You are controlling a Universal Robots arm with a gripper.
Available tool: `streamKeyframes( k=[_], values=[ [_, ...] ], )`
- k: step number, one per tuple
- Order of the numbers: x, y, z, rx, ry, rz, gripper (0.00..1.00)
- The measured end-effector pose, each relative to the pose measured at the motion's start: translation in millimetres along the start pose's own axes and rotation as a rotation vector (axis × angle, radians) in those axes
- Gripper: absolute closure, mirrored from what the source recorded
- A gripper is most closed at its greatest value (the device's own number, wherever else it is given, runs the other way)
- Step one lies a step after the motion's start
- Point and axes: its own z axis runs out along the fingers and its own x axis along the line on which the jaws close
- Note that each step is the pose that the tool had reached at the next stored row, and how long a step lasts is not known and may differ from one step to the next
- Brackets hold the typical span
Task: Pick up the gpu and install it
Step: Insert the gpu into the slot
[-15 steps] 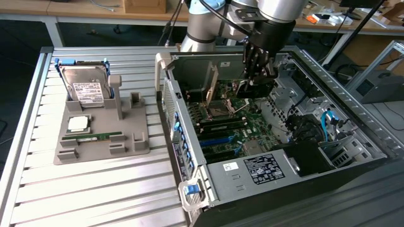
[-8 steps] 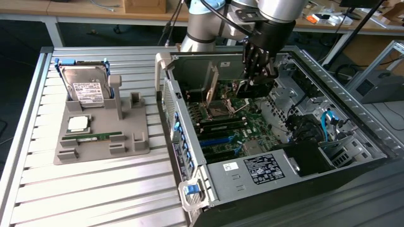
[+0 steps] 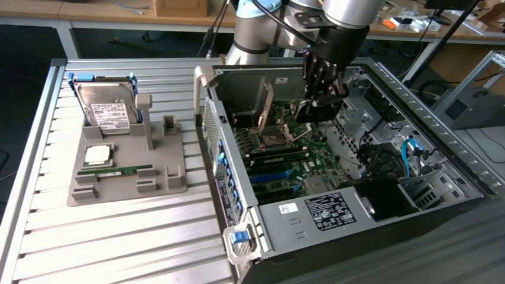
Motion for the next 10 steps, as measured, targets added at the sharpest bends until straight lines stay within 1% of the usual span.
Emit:
streamKeyframes(
  k=[5,10],
  values=[
    [0.0,0.0,0.0,-0.0006,-0.0010,-0.019,0.73],
    [0.0,0.0,0.0,-0.0017,-0.0031,-0.054,0.73]
  ],
)
